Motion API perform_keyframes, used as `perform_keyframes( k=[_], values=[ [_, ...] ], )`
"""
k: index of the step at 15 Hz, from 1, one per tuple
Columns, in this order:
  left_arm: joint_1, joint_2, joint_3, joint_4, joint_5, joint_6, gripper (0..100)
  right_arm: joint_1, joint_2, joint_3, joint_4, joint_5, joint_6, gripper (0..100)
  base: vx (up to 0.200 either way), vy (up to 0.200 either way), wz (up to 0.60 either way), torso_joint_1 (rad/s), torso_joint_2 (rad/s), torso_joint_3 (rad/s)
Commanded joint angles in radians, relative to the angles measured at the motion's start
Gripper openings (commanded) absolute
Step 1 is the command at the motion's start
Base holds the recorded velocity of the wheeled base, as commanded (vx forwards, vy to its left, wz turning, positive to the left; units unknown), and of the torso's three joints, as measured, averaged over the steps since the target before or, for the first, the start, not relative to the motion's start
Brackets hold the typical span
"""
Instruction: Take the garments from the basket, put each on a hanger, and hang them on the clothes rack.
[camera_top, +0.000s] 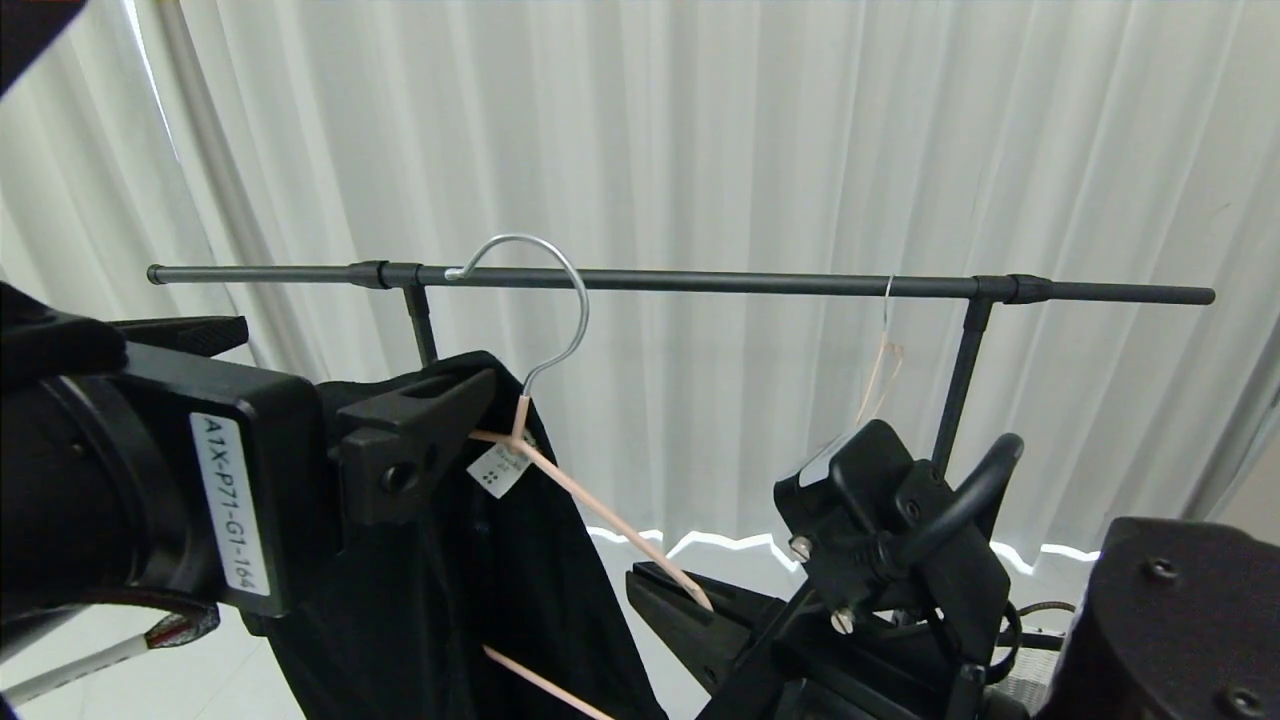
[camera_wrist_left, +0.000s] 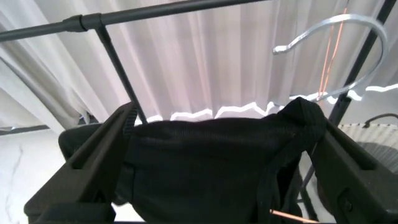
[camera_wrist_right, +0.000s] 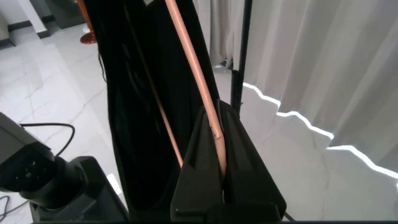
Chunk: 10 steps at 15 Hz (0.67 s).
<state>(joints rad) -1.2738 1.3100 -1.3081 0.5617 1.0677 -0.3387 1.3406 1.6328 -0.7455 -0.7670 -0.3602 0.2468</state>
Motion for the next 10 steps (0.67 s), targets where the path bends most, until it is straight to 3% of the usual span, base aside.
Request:
perform_keyframes(
  k=[1, 5, 10],
  values=[
    [0.001, -0.002, -0.008, 0.0, 0.002, 0.0, 100, 0.002, -0.005, 0.003, 0.0, 0.001, -0.003, 0, 0.0, 0.0, 0.0, 0.0, 0.0, 0.0],
    [-0.002, -0.003, 0.059, 0.001, 0.035, 0.014, 100, 0.0, -0.01, 0.0, 0.0, -0.002, -0.006, 0, 0.0, 0.0, 0.0, 0.0, 0.0, 0.0],
    [-0.091, -0.005, 0.066, 0.0, 0.038, 0.035, 100, -0.067, -0.044, 0.002, 0.0, -0.006, -0.034, 0, 0.0, 0.0, 0.0, 0.0, 0.0, 0.0]
  ],
)
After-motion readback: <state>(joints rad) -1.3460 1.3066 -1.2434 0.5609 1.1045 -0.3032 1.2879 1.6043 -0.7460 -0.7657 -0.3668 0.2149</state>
